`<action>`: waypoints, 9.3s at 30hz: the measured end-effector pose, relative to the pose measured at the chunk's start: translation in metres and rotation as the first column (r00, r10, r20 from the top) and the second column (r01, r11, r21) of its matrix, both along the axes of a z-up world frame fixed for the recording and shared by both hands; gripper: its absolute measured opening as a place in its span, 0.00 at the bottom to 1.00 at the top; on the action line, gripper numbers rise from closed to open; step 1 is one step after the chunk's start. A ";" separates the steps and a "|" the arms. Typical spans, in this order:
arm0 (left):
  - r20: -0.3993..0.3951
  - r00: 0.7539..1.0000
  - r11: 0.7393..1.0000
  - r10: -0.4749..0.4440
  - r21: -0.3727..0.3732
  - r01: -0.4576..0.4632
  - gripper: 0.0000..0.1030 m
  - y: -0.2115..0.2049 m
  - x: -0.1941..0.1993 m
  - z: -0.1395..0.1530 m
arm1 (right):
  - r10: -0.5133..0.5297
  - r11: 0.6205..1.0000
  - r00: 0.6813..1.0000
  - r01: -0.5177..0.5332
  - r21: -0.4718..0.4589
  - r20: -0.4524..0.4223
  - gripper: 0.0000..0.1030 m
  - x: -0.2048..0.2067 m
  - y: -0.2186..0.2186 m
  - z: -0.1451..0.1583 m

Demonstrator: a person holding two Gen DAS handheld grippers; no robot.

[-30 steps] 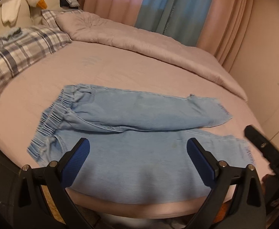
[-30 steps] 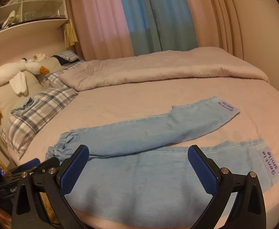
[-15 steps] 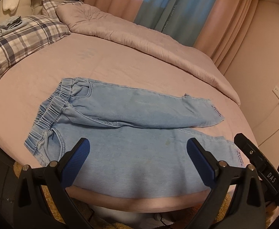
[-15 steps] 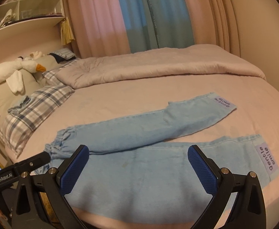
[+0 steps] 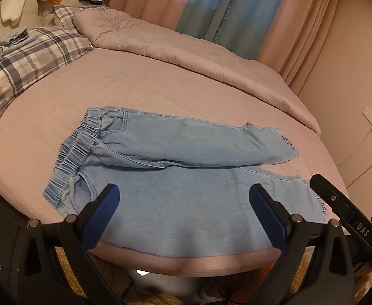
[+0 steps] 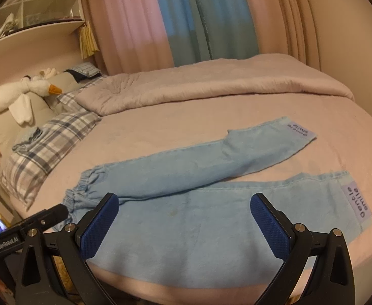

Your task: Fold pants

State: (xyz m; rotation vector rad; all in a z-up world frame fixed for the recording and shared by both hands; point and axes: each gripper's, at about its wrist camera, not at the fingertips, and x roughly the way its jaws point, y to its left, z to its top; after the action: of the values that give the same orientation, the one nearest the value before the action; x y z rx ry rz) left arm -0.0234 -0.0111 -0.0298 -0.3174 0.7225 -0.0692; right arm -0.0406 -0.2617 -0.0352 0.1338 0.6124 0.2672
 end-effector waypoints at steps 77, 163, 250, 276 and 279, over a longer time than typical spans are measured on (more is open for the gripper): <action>-0.237 0.964 0.992 -0.120 0.008 0.126 0.90 -0.025 0.063 -0.031 | -0.025 0.999 0.966 0.013 -0.046 -0.259 1.00 0.040 -0.011 -0.015; -0.474 0.822 0.937 0.317 0.022 -0.348 0.51 0.152 0.032 -0.099 | -0.686 0.716 0.617 0.666 -0.208 -0.386 0.05 0.005 -0.246 -0.100; -0.371 0.916 0.943 -0.151 -0.331 0.021 0.10 0.033 0.011 -0.081 | -0.335 0.930 0.876 0.367 0.028 -0.346 0.09 0.061 -0.125 -0.043; -0.477 0.861 0.940 0.176 -0.179 -0.291 0.21 0.139 -0.003 -0.106 | -0.324 0.939 0.870 0.246 -0.242 -0.372 0.37 0.076 -0.100 -0.057; -0.477 0.863 0.938 0.169 -0.190 -0.289 0.21 0.143 -0.001 -0.105 | -0.273 0.937 0.905 0.175 -0.302 -0.326 0.50 0.087 -0.077 -0.051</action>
State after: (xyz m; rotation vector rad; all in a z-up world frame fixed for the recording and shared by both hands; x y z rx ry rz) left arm -0.0246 0.1315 -0.1349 -0.6823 1.1406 0.1493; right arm 0.0465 -0.3391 -0.0859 -0.0081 0.9882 -0.0727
